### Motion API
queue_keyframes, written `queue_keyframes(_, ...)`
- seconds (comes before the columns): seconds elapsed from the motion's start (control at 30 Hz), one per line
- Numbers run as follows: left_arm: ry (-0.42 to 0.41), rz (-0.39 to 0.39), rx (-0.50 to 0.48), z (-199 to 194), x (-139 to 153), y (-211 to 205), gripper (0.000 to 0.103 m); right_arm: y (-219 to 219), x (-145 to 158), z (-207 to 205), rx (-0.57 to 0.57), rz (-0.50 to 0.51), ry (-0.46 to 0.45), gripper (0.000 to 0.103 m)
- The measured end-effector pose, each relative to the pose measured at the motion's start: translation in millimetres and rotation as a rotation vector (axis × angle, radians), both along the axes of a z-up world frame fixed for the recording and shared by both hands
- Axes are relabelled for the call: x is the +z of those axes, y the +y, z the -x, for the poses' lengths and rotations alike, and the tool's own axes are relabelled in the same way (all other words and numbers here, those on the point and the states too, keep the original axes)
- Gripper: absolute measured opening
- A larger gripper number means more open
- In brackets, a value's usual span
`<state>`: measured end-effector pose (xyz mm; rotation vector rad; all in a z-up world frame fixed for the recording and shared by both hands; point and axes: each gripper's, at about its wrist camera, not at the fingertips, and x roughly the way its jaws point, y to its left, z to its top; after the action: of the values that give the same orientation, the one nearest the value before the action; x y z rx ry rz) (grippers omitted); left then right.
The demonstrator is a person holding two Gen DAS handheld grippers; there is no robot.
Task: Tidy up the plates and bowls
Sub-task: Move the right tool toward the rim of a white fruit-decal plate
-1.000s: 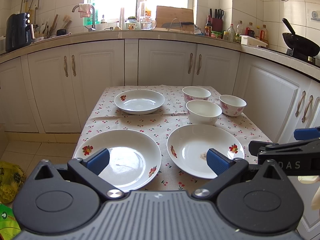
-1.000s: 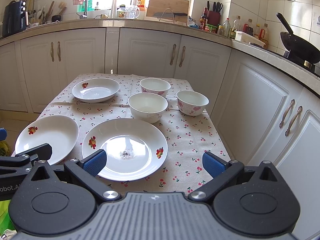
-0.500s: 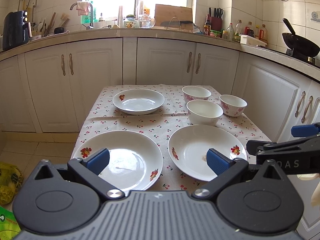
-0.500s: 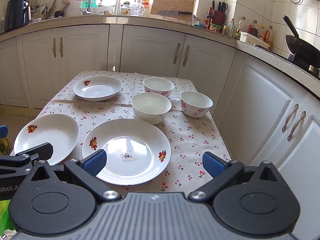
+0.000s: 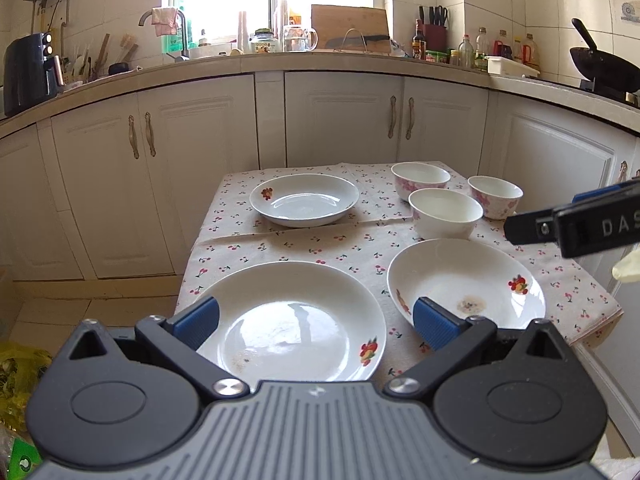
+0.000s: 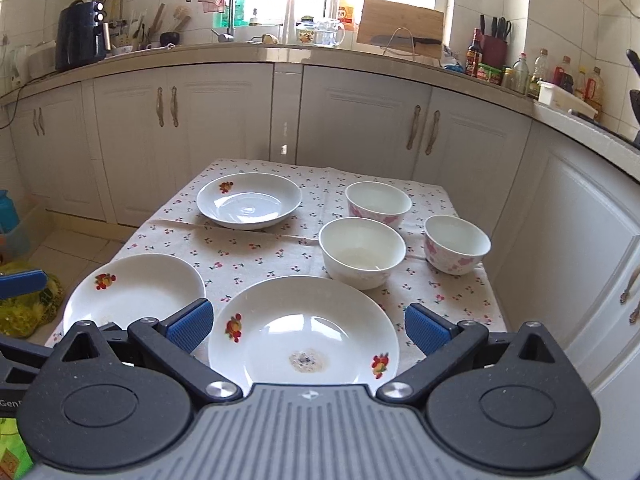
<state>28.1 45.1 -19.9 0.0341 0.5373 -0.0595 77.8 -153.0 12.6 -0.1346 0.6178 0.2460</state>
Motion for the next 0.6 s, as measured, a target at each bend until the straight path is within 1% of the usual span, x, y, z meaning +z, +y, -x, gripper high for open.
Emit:
queue_keyframes(0.1,0.030,-0.005,-0.010,-1.4,-11.9,12.1,0.102,5.9,-3.9,-12.6,0.036,-0.026,0.006,0.103)
queue_keyframes(0.17,0.059,-0.009,-0.015,-1.5,-21.0,20.2,0.102,11.5,-7.1,-20.7,0.058,-0.026,0.022,0.103)
queue_keyframes(0.23,0.088,-0.019,-0.011,-1.4,-30.8,27.3,0.102,17.5,-10.2,-28.4,0.089,-0.039,0.054,0.103)
queue_keyframes(0.4,0.149,-0.022,-0.013,-2.9,-53.4,44.0,0.102,27.8,-18.5,-41.3,0.165,-0.130,0.161,0.103)
queue_keyframes(0.53,0.190,-0.012,-0.035,-6.1,-67.0,51.8,0.102,34.9,-25.1,-52.8,0.168,-0.165,0.217,0.103)
queue_keyframes(0.6,0.198,-0.013,-0.056,-7.3,-71.3,53.9,0.102,38.2,-27.2,-57.6,0.176,-0.169,0.224,0.103)
